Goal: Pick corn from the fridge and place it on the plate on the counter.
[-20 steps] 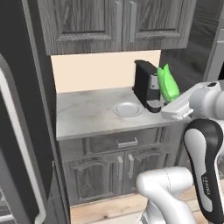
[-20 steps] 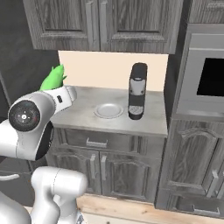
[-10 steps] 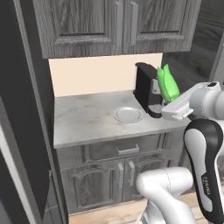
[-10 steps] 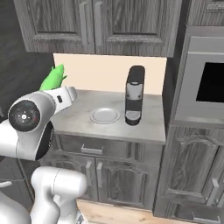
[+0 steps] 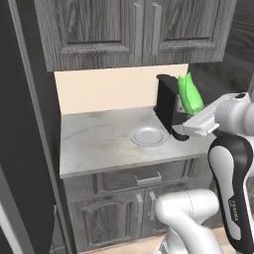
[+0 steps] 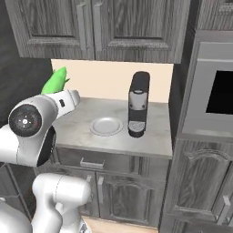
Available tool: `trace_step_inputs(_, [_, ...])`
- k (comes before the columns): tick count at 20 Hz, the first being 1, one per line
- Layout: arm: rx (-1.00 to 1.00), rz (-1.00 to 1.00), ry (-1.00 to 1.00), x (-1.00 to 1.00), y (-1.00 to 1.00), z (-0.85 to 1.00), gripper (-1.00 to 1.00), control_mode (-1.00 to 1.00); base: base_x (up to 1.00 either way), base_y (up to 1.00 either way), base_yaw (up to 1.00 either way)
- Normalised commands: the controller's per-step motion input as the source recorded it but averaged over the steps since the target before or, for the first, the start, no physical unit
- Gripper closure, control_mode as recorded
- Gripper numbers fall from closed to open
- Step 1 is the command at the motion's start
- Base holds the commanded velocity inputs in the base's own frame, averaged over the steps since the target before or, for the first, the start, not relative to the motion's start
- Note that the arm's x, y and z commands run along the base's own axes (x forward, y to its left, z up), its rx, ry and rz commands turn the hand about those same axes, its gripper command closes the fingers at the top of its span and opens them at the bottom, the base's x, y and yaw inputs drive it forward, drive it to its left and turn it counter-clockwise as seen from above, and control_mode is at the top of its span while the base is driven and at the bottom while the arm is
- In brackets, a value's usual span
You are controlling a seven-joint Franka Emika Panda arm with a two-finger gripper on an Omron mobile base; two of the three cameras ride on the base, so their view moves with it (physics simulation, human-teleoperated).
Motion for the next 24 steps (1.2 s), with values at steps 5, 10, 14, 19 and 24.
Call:
trace_step_inputs(5, [0.0,0.0,0.0,0.0,0.0,0.0,1.0,1.0,0.39,-0.17,0.0])
trace_step_inputs(10, [0.0,0.0,0.0,0.0,0.0,0.0,1.0,1.0,0.4,-0.17,0.0])
trace_step_inputs(14, [0.0,0.0,0.0,0.0,0.0,0.0,1.0,1.0,0.41,-0.16,0.0])
trace_step_inputs(19, [0.0,0.0,0.0,0.0,0.0,0.0,1.0,1.0,0.38,-0.16,0.0])
trace_step_inputs(24, [0.0,0.0,0.0,0.0,0.0,0.0,1.0,1.0,0.34,-0.16,0.0])
